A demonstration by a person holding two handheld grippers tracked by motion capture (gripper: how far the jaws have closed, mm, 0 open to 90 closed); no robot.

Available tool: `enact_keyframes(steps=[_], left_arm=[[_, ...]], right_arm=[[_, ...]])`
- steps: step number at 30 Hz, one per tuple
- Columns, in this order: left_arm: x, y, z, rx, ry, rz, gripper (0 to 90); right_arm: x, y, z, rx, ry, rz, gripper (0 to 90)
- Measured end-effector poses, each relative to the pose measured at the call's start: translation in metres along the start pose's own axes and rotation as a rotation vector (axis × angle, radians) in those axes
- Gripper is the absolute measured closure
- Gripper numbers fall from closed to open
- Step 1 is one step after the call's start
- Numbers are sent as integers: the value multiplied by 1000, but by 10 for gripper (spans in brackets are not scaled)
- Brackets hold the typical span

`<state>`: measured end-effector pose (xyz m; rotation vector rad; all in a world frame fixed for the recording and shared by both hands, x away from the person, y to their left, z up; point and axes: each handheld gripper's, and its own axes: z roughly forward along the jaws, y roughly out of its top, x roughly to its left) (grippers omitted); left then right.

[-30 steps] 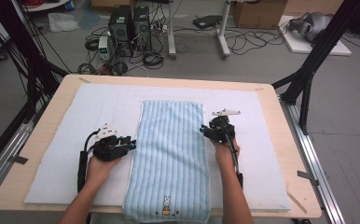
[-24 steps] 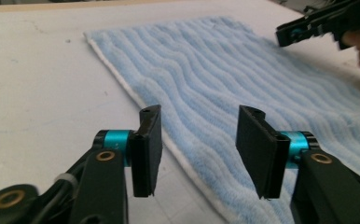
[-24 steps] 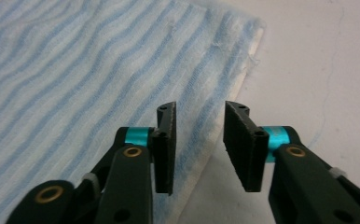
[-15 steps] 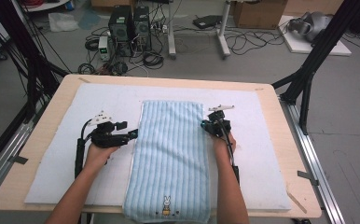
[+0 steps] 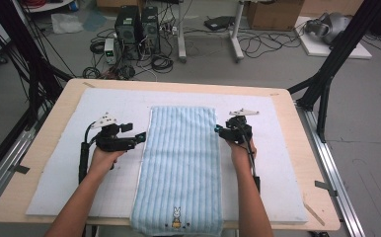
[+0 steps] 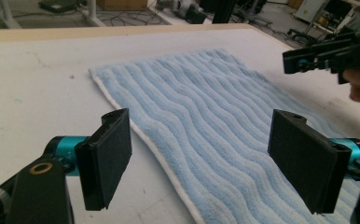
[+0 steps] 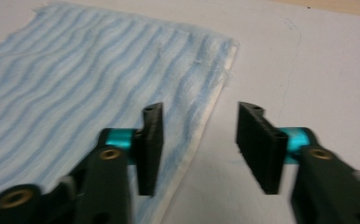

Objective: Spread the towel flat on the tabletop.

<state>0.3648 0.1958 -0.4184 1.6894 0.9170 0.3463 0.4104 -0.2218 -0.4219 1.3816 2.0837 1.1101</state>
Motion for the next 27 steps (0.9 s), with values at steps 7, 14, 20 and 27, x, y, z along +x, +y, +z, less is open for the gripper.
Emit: enact_keyframes(steps=[7,14,20,27], left_arm=[[0,-1,-2,1,-17,4,221],[-5,0,-12,-43,-28,25,215],[-5,-4,-18,-37,-19,29,215],[-6,-1,-21,-38,-4,29,213]], right_arm=[[1,-19,-49,-13,85,-41,235],[-2,-43,-84,-85,105,-157,101],[0,-48,-87,-115,112,-153,101],[4,-43,-88,-125,133,-152,101]])
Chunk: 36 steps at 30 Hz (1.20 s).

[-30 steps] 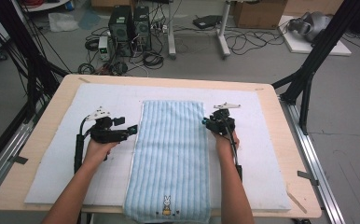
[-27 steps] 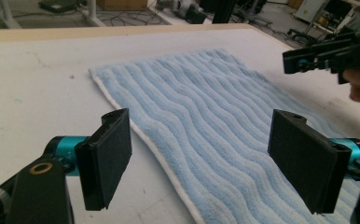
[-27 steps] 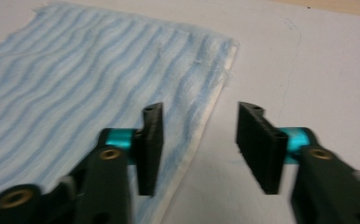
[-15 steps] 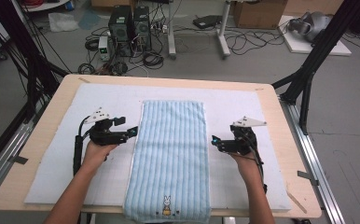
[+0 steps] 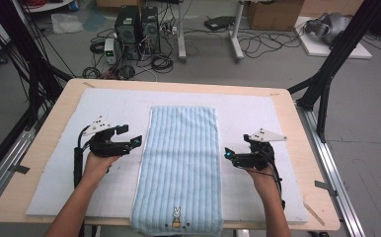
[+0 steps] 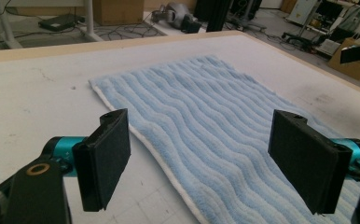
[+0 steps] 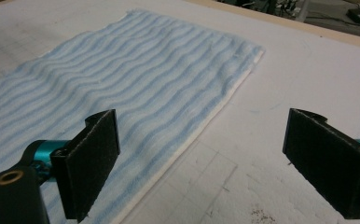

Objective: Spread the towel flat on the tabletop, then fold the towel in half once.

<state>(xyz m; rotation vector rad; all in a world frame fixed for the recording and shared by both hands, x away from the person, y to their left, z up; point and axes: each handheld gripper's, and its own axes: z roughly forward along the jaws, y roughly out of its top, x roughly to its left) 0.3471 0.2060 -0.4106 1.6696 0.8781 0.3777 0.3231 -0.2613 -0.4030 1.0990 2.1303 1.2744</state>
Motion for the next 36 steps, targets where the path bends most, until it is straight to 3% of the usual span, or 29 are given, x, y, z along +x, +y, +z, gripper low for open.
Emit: enact_keyframes(steps=[9,13,18,23,27,36], left_arm=[[3,3,5,16,14,-25,211],[7,2,11,33,22,-53,212],[11,2,23,84,37,-57,246],[16,7,35,115,26,-89,258],[17,9,47,150,33,-103,270],[21,7,79,245,94,-95,317]], right_arm=[[-2,0,6,16,-2,30,101],[-4,1,11,23,-1,39,101],[-5,4,23,65,1,61,101],[-5,11,35,97,8,73,106],[-7,16,43,100,18,97,159],[-7,26,67,151,11,109,240]])
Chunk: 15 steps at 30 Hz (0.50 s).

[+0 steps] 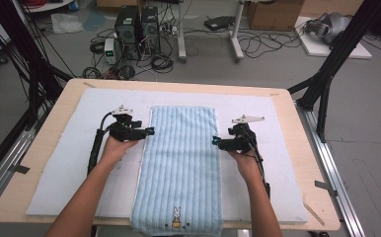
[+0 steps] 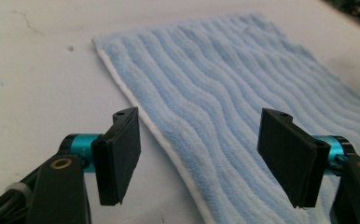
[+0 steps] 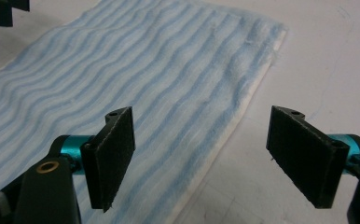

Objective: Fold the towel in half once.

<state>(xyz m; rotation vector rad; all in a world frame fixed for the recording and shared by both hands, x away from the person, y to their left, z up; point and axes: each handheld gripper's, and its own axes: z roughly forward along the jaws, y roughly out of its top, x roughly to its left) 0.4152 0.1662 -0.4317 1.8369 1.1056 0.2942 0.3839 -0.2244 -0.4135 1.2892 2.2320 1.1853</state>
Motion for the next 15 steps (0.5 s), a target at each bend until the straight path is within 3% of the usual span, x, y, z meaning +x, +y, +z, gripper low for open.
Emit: enact_keyframes(steps=[10,15], left_arm=[[-1,-6,17,70,36,37,419],[-5,-8,20,109,69,100,529]], right_arm=[[-4,4,24,54,-37,39,351],[-6,4,33,80,-72,55,402]])
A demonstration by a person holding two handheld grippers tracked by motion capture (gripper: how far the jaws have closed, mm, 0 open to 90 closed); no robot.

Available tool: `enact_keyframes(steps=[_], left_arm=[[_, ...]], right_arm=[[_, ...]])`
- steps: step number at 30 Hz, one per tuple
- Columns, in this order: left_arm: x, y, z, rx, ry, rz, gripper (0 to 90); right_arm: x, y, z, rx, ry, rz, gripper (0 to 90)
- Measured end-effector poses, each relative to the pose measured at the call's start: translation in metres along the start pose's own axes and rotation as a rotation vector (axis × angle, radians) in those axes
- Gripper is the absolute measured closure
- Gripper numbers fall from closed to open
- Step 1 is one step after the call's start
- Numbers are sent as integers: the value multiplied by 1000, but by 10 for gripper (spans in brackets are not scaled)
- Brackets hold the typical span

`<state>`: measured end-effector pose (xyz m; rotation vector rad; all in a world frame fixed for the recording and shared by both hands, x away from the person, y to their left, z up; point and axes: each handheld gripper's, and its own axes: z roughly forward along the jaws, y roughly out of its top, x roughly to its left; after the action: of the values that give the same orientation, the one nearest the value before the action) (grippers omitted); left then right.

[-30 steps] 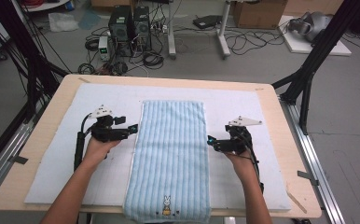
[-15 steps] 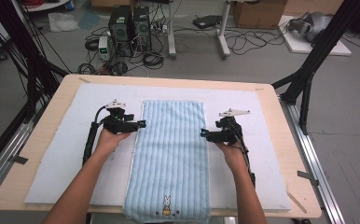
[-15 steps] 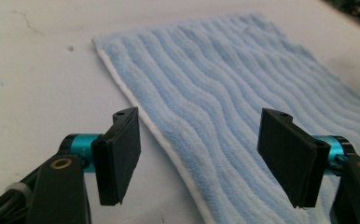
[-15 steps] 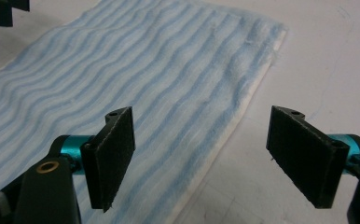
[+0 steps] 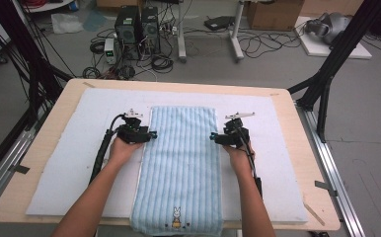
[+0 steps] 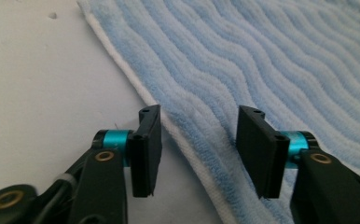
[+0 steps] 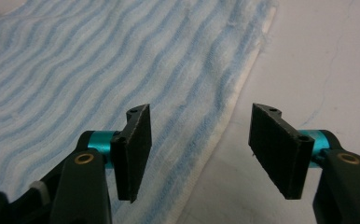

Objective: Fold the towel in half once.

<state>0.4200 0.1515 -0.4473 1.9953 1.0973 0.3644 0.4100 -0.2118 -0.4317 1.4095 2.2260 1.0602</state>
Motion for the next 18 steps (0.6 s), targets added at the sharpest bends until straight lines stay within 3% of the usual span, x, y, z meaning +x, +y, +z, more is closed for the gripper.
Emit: enact_keyframes(steps=[5,7,11,16,18], left_arm=[[-2,0,-1,7,39,40,658],[-3,0,-1,4,30,49,713],[-6,0,0,6,16,82,833],[-6,0,0,7,11,77,863],[-6,0,0,5,7,69,865]], right_arm=[[2,1,8,10,-8,8,483],[2,1,11,15,-3,10,511],[5,1,15,41,-37,-23,587],[5,1,15,46,-48,-20,679],[5,1,15,48,-43,-34,755]])
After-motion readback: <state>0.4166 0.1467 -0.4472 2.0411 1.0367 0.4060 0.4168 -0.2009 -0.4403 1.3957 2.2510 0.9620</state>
